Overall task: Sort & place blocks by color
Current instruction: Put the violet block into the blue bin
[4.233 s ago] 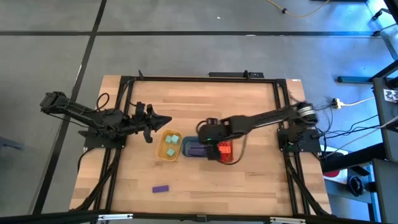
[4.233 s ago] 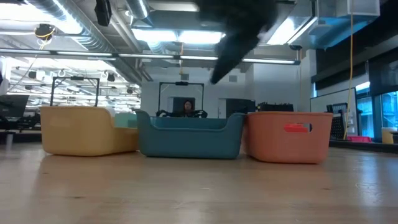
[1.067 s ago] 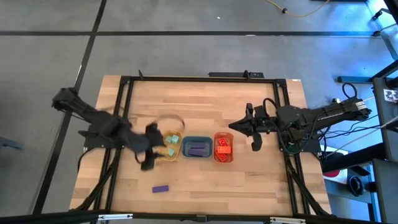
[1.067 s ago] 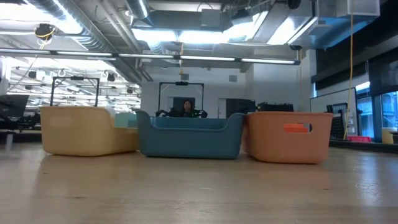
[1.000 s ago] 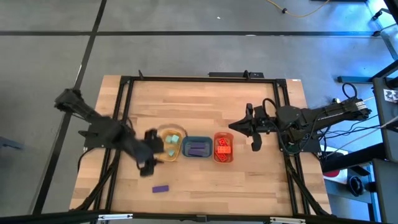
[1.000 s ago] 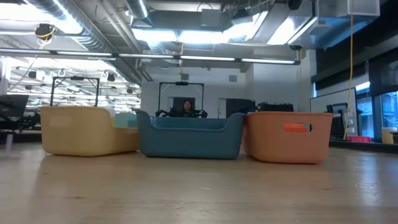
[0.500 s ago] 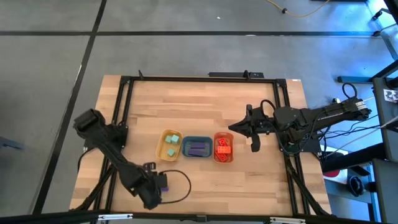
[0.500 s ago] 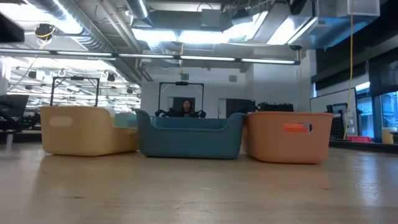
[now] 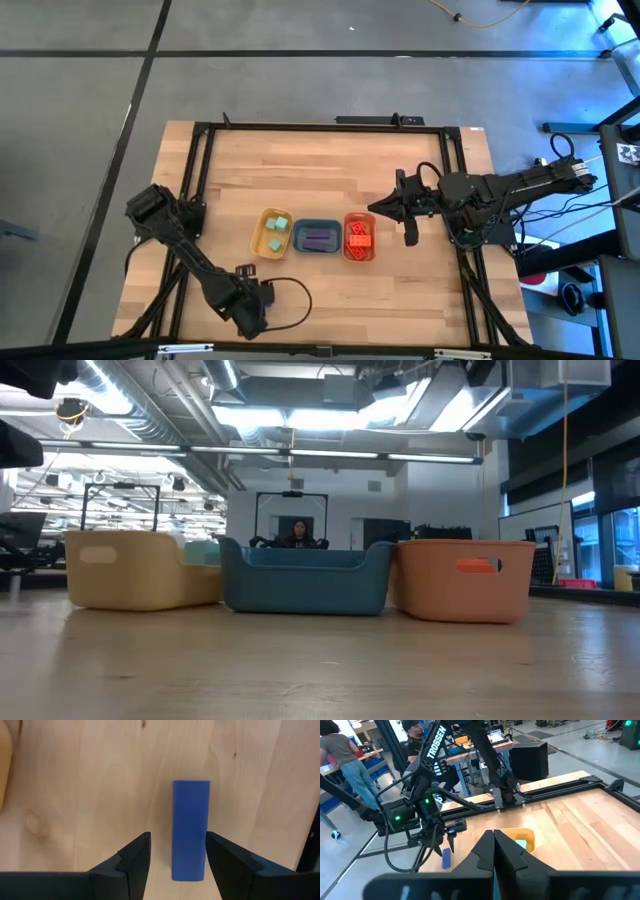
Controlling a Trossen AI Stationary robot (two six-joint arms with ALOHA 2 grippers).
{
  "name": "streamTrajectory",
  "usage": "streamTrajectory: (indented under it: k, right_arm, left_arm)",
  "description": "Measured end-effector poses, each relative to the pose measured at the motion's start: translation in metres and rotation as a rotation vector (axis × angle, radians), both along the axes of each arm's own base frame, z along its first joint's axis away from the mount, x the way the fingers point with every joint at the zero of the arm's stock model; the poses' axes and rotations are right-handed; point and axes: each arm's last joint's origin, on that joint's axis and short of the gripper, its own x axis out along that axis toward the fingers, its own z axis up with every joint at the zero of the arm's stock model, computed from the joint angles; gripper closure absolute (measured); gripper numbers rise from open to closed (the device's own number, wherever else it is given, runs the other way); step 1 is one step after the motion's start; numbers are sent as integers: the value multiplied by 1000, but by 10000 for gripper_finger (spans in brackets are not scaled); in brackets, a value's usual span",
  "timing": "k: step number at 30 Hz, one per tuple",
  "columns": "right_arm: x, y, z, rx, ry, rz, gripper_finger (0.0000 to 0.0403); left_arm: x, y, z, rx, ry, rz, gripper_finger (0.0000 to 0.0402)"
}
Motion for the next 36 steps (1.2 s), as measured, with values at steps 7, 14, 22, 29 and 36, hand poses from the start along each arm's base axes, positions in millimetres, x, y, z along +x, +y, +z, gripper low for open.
streamTrajectory:
  k: [7, 14, 22, 29, 36]
  right_arm:
    - [0, 0, 0, -4, 1, -1, 403]
    - [0, 0, 0, -6, 3, -2, 403]
    - [0, 0, -1, -11, 14, -2, 403]
    - [0, 0, -1, -18, 14, -2, 403]
    - [0, 0, -1, -27, 13, 0, 403]
  left_arm:
    - [1, -4, 1, -33, -25, -28, 220]
    - [2, -4, -3, -45, -38, -40, 220]
    - [0, 2, -11, -25, -27, -39, 220]
    - [-5, 7, -20, 6, -4, -50, 220]
    - [-9, 12, -24, 60, -20, -45, 220]
